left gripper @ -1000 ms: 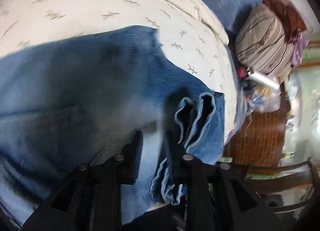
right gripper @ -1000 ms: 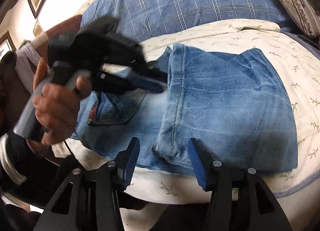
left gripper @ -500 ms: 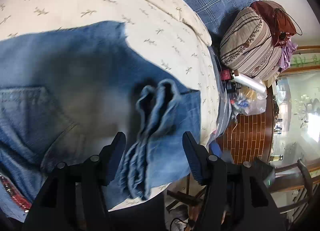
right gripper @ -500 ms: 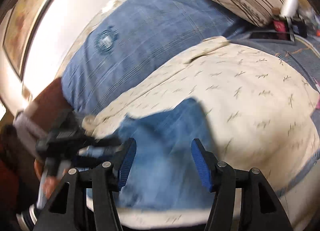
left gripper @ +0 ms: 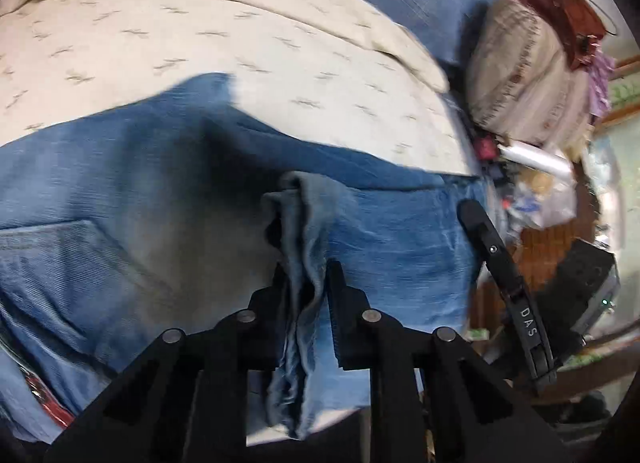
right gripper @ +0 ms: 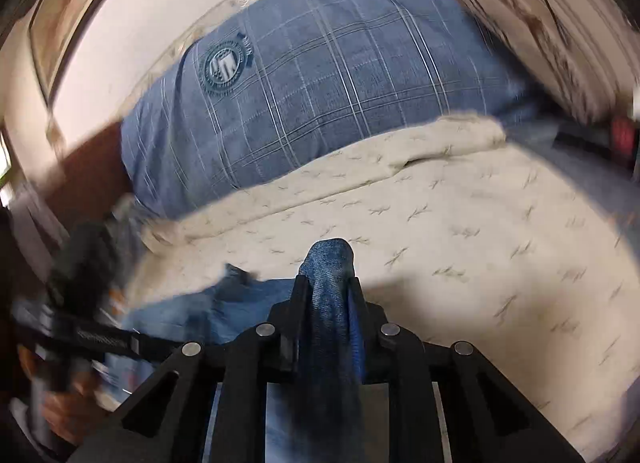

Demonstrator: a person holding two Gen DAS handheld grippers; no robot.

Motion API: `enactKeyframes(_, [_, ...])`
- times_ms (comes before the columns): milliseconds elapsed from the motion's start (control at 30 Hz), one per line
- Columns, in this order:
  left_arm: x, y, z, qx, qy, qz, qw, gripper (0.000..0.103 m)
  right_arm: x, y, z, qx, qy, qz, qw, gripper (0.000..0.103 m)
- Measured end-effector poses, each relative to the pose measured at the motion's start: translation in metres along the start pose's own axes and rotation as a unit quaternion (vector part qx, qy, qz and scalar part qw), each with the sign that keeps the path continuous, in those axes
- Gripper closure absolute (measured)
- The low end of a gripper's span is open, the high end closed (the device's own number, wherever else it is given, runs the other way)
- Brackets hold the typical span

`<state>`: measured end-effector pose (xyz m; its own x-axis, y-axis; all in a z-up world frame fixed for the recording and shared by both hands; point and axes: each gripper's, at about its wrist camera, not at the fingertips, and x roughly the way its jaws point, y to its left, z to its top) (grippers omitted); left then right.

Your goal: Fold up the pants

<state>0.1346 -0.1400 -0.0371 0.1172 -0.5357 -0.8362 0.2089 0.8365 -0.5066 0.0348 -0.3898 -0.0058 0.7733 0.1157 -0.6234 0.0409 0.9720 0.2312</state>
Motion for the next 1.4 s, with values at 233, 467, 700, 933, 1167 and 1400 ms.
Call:
enactKeyframes(233, [0.01,0.027,-0.002,-0.039,0.028,-0.004,0.9988,0.086,-0.001,-0.034,-0.016,0.104,0.009,0.035,0.994,0.07])
enactKeyframes(467, [-0.009,0.017,-0.001,-0.055,0.008,-0.046,0.9974,0.065,0.001,-0.055,-0.018,0.165,0.033,0.073,0.983,0.061])
enactKeyframes(700, [0.022,-0.011,0.009,-0.006,-0.003,0.095,0.9955,0.064,0.027,-0.014,-0.028,0.026,0.055,-0.015,0.998,0.084])
enactKeyframes(933, [-0.011,-0.006,-0.023,0.007,0.017,0.023,0.9996,0.06,-0.022,-0.035,-0.038,0.109,0.049,0.085,0.989,0.056])
enactKeyframes(1167, [0.024,-0.017,-0.075,0.035,0.077,0.038,0.9957,0.06,-0.029,-0.011,-0.062,0.057,0.066,0.052,0.995,0.087])
enactKeyframes(1400, [0.016,0.001,-0.088,0.008,0.06,0.015,0.9981,0.062,-0.016,-0.006,-0.075,-0.008,0.102,-0.016,0.995,0.078])
